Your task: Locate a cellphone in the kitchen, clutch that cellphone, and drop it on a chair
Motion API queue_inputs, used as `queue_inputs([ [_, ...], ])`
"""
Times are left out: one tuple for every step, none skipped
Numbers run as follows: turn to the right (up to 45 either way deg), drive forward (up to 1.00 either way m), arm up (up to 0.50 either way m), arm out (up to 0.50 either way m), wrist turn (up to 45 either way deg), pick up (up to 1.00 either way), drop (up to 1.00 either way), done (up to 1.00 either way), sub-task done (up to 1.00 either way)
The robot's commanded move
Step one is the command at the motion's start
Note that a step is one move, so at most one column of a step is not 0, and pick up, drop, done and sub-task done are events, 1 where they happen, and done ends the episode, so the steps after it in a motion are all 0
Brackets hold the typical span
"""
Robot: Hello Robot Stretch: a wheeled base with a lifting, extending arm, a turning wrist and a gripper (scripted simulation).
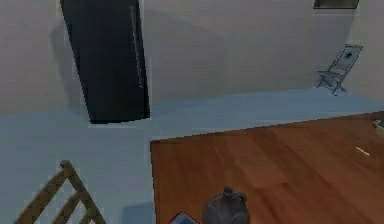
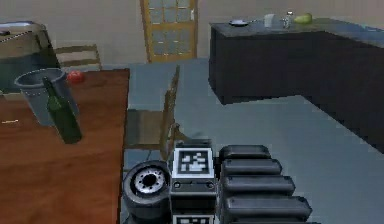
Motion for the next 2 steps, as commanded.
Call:
queue_inputs([
  [-30.0,0.00,0.00,0.00,0.0,0.00,0.00,0.00,0.00],
  [0.0,0.00,0.00,0.10,0.0,0.00,0.00,0.00,0.00],
])
